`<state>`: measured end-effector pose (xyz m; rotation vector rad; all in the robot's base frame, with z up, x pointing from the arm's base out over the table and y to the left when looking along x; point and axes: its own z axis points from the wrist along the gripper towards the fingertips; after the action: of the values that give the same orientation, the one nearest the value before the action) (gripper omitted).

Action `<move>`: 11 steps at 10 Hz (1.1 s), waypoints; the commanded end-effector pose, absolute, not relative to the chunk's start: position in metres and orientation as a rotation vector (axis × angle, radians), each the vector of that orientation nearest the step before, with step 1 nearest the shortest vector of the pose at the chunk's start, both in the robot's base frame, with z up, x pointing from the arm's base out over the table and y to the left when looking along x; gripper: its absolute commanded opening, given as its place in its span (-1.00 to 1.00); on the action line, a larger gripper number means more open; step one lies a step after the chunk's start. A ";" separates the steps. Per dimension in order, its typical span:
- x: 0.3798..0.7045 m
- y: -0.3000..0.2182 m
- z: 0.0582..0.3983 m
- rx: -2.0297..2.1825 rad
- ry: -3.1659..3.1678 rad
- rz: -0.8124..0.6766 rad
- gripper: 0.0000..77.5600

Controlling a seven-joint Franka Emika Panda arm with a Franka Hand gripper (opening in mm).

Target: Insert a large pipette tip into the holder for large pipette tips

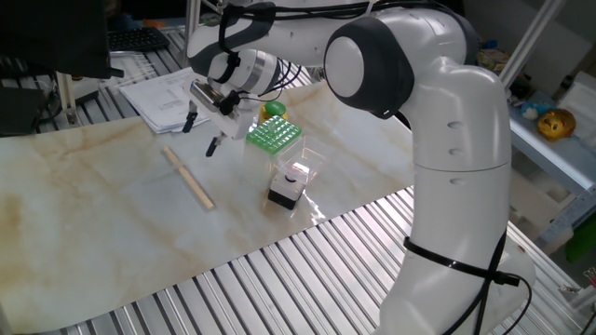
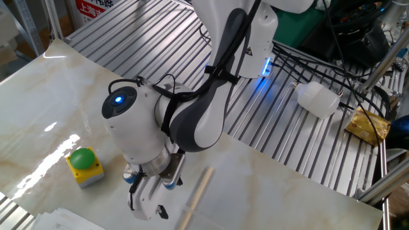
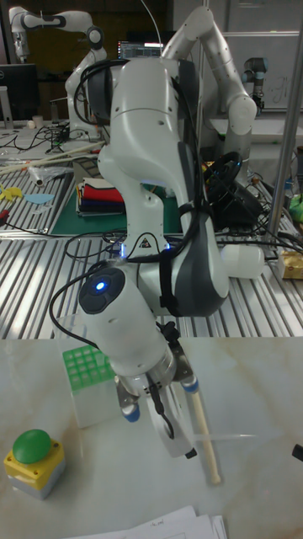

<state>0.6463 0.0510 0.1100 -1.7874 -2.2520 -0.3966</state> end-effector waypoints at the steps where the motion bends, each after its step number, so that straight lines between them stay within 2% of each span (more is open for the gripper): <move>1: 0.639 0.050 0.101 -1.803 -2.184 -0.444 1.00; 11: 0.629 0.059 0.081 -1.811 -2.197 -0.456 1.00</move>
<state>0.6293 0.0549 0.0850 -1.8064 -2.1911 -0.4545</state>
